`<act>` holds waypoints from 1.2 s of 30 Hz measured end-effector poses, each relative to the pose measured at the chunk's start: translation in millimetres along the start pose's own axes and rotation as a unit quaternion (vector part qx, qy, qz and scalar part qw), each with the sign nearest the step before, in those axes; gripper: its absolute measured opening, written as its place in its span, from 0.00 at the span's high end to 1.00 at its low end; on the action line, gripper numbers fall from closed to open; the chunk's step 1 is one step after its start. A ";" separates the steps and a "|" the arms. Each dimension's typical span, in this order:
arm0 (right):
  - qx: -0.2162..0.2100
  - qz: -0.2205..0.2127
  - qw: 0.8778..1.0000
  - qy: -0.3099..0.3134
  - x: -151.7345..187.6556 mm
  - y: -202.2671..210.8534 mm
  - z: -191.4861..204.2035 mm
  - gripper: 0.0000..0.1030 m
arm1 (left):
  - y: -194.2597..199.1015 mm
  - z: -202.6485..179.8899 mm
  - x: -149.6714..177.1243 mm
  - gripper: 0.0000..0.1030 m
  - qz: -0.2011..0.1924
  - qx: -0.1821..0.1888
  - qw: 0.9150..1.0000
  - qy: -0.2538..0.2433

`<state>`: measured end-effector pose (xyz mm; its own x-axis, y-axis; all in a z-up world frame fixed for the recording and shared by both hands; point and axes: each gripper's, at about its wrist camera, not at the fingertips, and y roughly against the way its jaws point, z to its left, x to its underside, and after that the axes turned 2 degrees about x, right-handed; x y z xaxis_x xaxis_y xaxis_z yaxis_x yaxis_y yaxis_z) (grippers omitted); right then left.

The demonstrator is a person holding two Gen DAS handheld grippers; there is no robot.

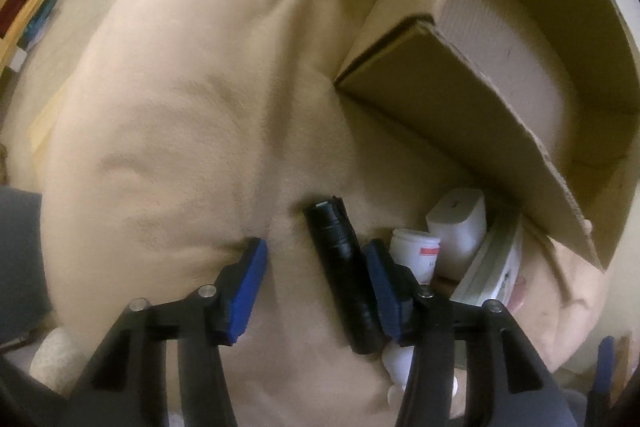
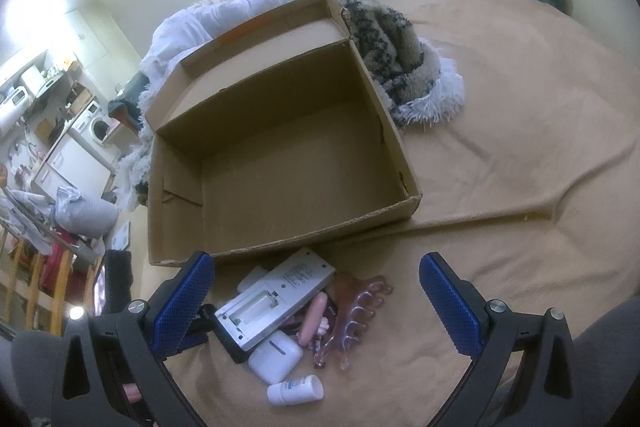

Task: Organize rigid objects
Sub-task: 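Grasp the black flashlight with the left gripper while the right gripper approaches the items, then grasp the small white medicine bottle with the right gripper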

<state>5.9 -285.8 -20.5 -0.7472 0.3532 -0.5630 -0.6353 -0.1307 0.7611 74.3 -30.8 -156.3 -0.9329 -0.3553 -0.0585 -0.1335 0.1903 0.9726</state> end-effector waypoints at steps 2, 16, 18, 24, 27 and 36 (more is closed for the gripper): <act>0.000 0.003 1.000 0.000 0.2 -1.3 0.2 0.00 | 0.9 -4.1 -1.5 0.55 -0.001 -0.015 1.000 0.002; -0.043 0.086 0.995 -0.023 9.9 -18.3 -10.2 0.00 | 56.4 -26.6 -13.5 0.83 -0.012 -0.040 0.991 -0.129; -0.052 0.117 0.992 -0.019 15.7 -24.0 -6.5 0.00 | 70.5 -29.1 -7.3 0.83 -0.031 -0.047 0.987 -0.152; -0.049 0.239 0.968 0.057 54.1 -54.0 22.8 0.15 | 96.5 -28.5 2.6 0.83 -0.084 -0.049 0.978 -0.184; -0.025 0.271 0.956 0.109 74.8 -67.4 40.1 0.15 | 106.4 -10.6 17.5 0.83 -0.096 -0.038 0.977 -0.186; 0.049 0.270 0.936 0.221 116.4 -88.5 77.8 0.30 | 117.2 3.7 27.5 0.83 -0.143 -0.036 0.970 -0.192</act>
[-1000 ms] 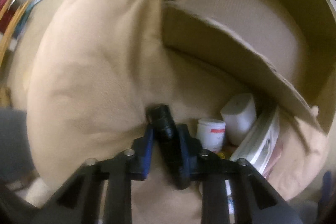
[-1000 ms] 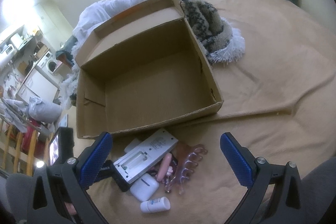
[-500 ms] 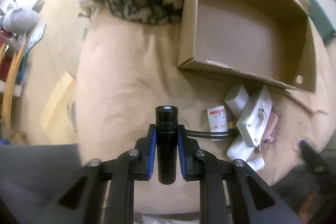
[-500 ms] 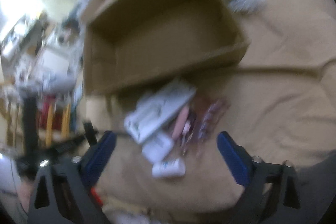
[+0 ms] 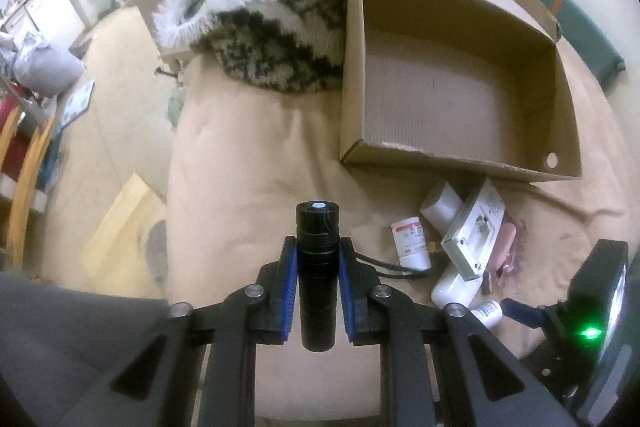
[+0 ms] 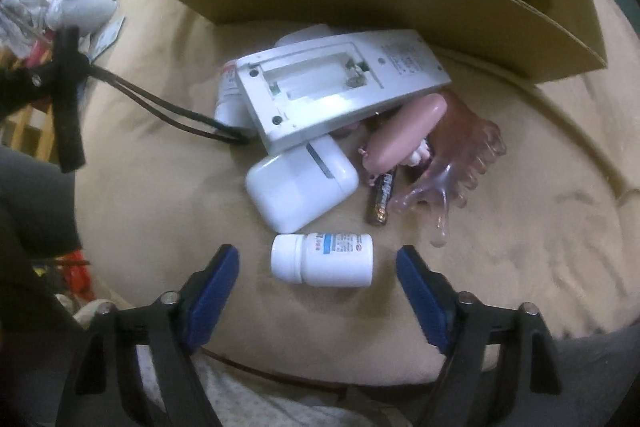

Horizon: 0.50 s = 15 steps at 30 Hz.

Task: Organize rigid objects
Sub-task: 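Grasp the small white medicine bottle with the right gripper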

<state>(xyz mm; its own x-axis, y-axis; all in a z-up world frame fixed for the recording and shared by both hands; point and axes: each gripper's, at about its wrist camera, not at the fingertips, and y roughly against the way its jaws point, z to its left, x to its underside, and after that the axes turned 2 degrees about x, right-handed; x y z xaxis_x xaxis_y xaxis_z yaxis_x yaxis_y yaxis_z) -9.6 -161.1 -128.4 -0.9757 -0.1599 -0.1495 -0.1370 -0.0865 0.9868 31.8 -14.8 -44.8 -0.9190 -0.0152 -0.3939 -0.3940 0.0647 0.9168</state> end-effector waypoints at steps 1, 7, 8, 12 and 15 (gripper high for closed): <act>0.003 -0.002 1.000 0.002 1.5 1.2 1.5 0.36 | 1.4 -0.2 0.0 0.83 -0.005 -0.002 1.000 -0.002; 0.005 -0.005 1.000 0.002 4.2 1.4 10.5 0.52 | 6.6 3.0 -1.6 0.83 -0.014 0.005 1.000 0.004; 0.000 -0.010 1.000 0.001 5.9 4.1 11.8 0.53 | 8.1 3.4 -2.0 0.83 -0.016 0.009 1.000 0.005; -0.032 -0.038 0.999 -0.021 7.1 30.8 -0.1 0.53 | 22.2 0.9 -5.2 0.83 -0.037 0.012 0.999 0.000; -0.050 -0.081 0.995 -0.039 -3.1 60.3 -12.4 0.53 | 40.4 -4.7 -10.3 0.83 -0.058 0.020 0.998 -0.006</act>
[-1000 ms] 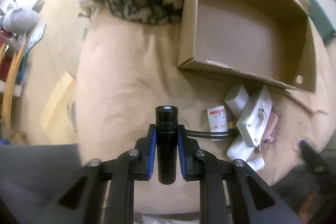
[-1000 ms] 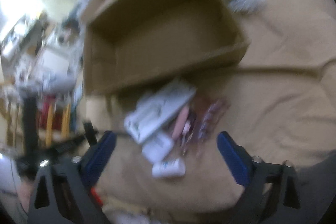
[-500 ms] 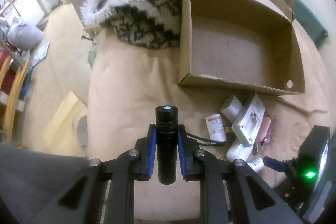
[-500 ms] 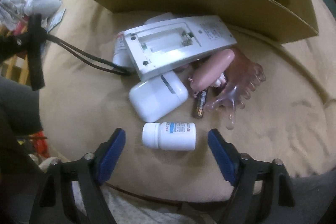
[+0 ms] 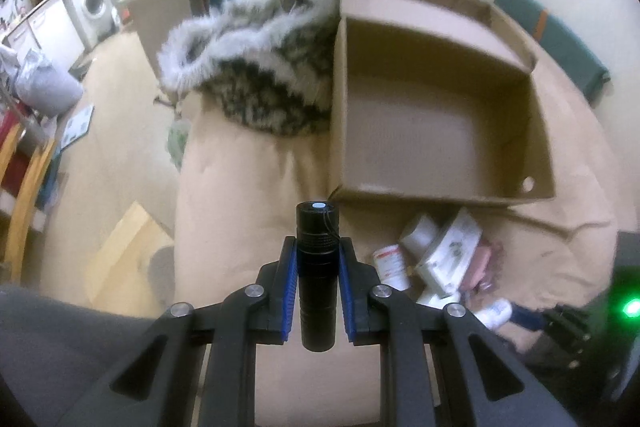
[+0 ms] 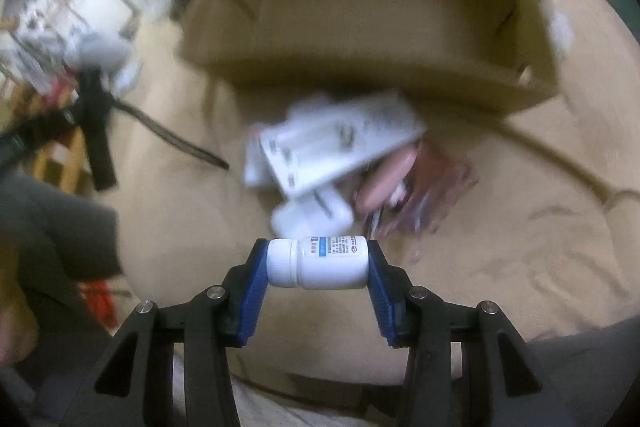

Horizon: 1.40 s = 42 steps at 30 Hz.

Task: Organize rigid objects
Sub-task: 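Grasp the small white medicine bottle with the right gripper, then lower the flashlight into the box with the left gripper while the right gripper drops the bottle in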

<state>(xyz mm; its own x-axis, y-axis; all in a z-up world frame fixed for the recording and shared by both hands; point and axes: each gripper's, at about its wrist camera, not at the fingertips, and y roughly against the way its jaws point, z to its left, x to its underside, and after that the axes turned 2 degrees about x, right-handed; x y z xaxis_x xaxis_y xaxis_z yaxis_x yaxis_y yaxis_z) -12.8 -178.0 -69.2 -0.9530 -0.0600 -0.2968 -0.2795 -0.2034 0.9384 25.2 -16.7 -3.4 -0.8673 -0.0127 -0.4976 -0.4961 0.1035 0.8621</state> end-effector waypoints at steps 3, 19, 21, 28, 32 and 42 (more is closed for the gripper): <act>-0.005 -0.051 0.999 -0.019 -13.6 32.9 -11.8 0.53 | 23.7 -6.4 -9.4 0.83 -0.030 0.015 0.999 0.005; -0.027 -0.175 0.984 -0.033 -118.1 96.3 -67.2 0.52 | 33.1 -58.3 -101.4 0.83 -0.086 0.039 0.995 -0.028; -0.029 -0.171 0.984 -0.042 -127.3 84.3 -73.3 0.52 | 15.0 -61.2 -111.0 0.83 -0.071 0.039 0.996 -0.022; -0.022 -0.127 0.989 -0.068 -148.9 27.8 -94.2 0.52 | -59.1 -73.8 -119.2 0.83 0.002 0.027 0.999 -0.033; -0.015 -0.095 0.993 -0.068 -148.1 4.1 -99.4 0.52 | -96.1 -73.5 -111.6 0.83 0.049 0.027 0.998 -0.030; -0.029 -0.031 0.996 -0.076 -150.2 -35.3 -103.7 0.52 | -141.1 -75.4 -91.6 0.83 0.111 0.007 0.993 -0.030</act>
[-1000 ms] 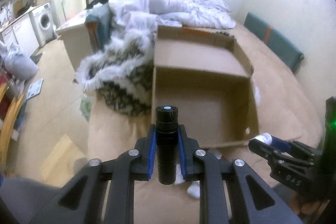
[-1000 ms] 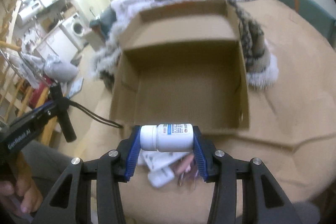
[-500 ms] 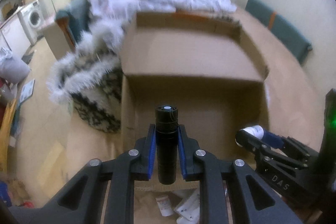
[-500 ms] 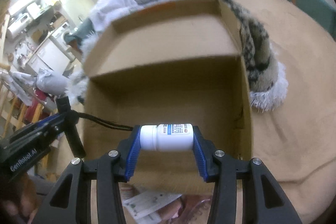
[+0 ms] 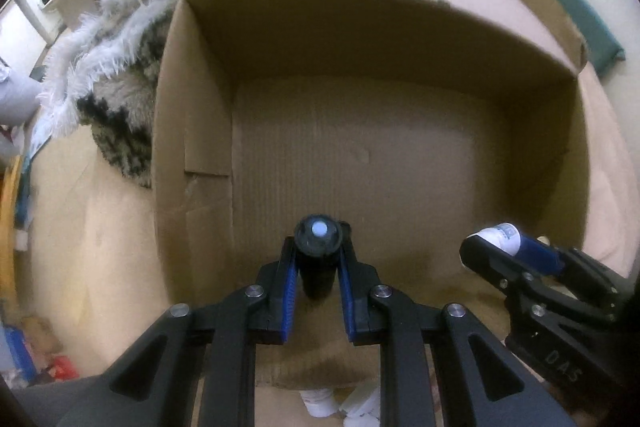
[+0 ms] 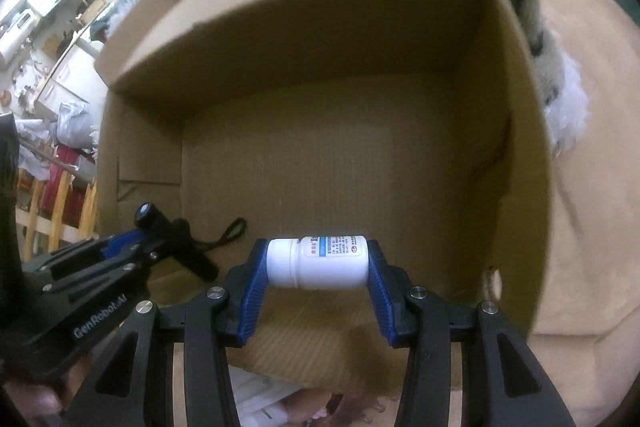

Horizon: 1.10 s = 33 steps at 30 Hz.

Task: Organize rigid objects
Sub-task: 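Lower the flashlight into the box with the left gripper while the right gripper drops the bottle in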

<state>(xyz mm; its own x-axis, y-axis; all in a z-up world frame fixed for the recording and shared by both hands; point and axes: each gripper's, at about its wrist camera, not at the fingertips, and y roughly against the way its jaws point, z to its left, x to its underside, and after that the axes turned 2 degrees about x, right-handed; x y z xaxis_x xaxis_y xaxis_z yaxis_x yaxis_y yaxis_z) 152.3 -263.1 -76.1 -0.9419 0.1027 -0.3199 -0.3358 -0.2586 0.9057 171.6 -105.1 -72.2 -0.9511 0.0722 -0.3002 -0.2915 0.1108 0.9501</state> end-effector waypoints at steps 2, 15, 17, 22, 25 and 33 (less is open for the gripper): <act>0.004 0.011 1.000 -0.001 0.6 -6.4 0.6 0.52 | -4.5 -2.5 1.9 0.83 0.005 -0.002 1.000 -0.001; 0.022 0.051 0.998 -0.010 3.0 -30.8 0.6 0.52 | -22.9 -13.8 11.4 0.83 0.028 -0.012 1.000 -0.002; 0.021 0.050 0.998 -0.010 2.4 -33.2 -1.0 0.52 | -24.3 -12.9 6.4 0.83 0.029 -0.012 0.999 -0.003; -0.004 0.033 0.999 -0.022 -2.5 -27.7 -7.5 0.34 | -16.2 -14.7 -0.7 0.73 0.020 -0.015 1.000 -0.016; -0.013 0.007 0.999 -0.031 -6.2 -16.7 -11.2 0.32 | -3.8 -11.9 -3.5 0.56 0.001 -0.021 1.000 -0.005; -0.041 -0.013 0.998 -0.055 -7.3 -4.2 -24.7 0.14 | 20.3 -3.6 -7.1 0.43 -0.030 -0.010 0.999 0.007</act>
<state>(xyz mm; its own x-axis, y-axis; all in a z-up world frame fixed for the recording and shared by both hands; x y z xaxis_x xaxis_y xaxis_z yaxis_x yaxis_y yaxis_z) 160.3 -286.5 -84.5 -0.9275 0.2148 -0.3058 -0.3638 -0.3317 0.8704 172.1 -107.0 -50.5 -0.9334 0.0516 -0.3552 -0.3495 0.0939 0.9322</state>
